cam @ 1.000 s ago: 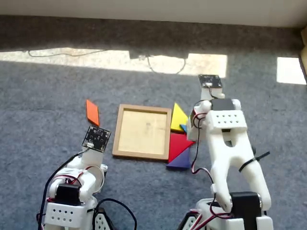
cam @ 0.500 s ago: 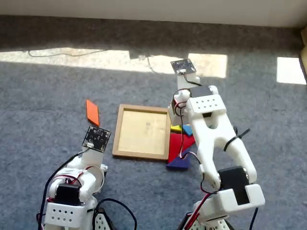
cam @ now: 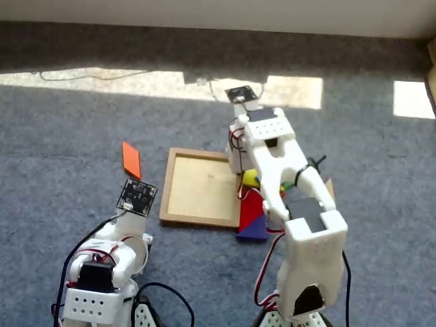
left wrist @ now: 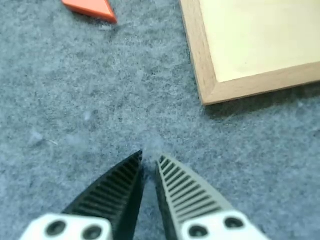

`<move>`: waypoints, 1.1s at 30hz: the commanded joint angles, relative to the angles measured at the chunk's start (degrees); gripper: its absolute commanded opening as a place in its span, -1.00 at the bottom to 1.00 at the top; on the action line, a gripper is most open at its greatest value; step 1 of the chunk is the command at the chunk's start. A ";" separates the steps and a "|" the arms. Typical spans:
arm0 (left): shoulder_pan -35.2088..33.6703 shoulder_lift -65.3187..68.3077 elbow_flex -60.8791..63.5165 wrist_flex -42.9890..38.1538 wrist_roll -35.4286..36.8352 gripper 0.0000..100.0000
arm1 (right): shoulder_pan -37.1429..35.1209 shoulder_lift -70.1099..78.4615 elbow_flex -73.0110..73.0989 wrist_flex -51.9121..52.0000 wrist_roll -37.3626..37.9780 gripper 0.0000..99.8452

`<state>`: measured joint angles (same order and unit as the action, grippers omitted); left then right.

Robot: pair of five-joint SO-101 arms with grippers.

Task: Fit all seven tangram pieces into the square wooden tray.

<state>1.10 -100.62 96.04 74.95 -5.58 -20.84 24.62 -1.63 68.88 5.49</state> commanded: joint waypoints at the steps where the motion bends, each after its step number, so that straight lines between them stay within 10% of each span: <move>1: 0.75 -1.19 1.19 -0.09 0.53 -0.99 | 1.80 0.22 -2.68 0.40 0.62 -0.25; 15: 0.75 -1.19 1.19 -0.09 0.53 -0.99 | 10.42 -0.04 -3.47 5.93 8.62 -0.25; 33: 0.75 -1.19 1.19 -0.09 0.53 -0.99 | 3.38 -7.69 7.34 -0.66 13.10 -0.25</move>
<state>1.10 -100.62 96.04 74.95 -5.58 -17.14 20.84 2.86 72.75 17.89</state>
